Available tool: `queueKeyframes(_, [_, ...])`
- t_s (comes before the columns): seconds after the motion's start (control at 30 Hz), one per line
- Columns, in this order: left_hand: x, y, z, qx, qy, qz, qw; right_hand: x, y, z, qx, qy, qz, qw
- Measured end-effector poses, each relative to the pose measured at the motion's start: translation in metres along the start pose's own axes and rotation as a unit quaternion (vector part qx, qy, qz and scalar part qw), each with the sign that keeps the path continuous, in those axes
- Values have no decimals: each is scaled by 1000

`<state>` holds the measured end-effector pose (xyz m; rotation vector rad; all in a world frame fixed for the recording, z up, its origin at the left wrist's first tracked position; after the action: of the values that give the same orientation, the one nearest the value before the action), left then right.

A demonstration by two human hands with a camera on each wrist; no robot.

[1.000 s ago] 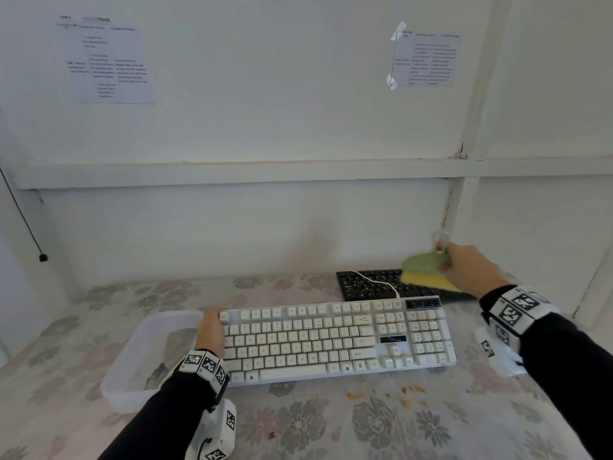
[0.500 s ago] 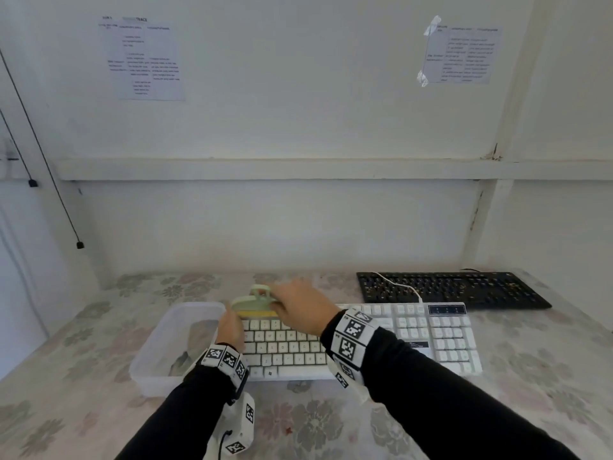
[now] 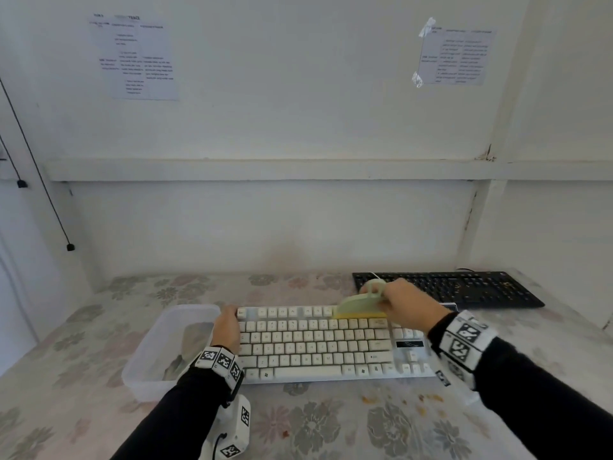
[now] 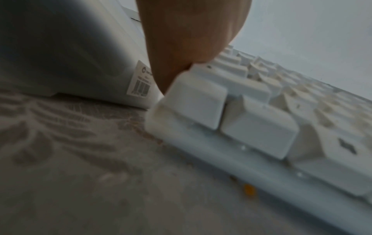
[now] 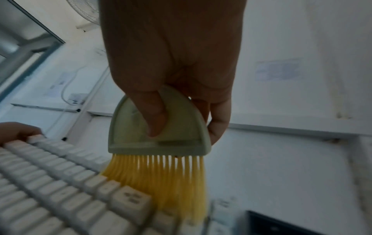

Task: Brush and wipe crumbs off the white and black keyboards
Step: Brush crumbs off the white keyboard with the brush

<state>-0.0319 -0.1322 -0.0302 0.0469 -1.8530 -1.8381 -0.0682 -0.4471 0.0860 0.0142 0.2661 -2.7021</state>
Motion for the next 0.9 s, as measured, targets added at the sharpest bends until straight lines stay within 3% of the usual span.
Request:
queueKeyframes(0.17, [-3,-4,-1,26,-14,10,1000,22,12,31,17,27,-36,999])
queueKeyframes(0.33, [1,-8,-2,59,-27,32,997,8,-77,29,-134,110,55,983])
queueKeyframes(0.5, [4,-10,-2,71,-29,39,996,-10,-138,-22,-185,87,42,978])
queueKeyframes(0.67, [5,-9,1,60,-30,30,997,0,-143,-24,-217,85,0,972])
queueKeyframes(0.83, [6,-8,1,63,-38,26,997,2,-134,2,-264,172,-24,949])
queueKeyframes(0.9, [6,-9,1,61,-37,26,997,5,-140,-4,-253,177,-19,951])
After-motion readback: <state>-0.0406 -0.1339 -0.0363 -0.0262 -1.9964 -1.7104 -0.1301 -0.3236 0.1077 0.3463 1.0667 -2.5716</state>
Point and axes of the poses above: each hand's wrist, its own x-axis away from the middle knuckle, its own z-axis out of the back of the hand, y = z × x, the point moved 10 cm from there along -x, towards the middle knuckle, and after that the axes turned 10 degrees about z, right-handed, at the moved point
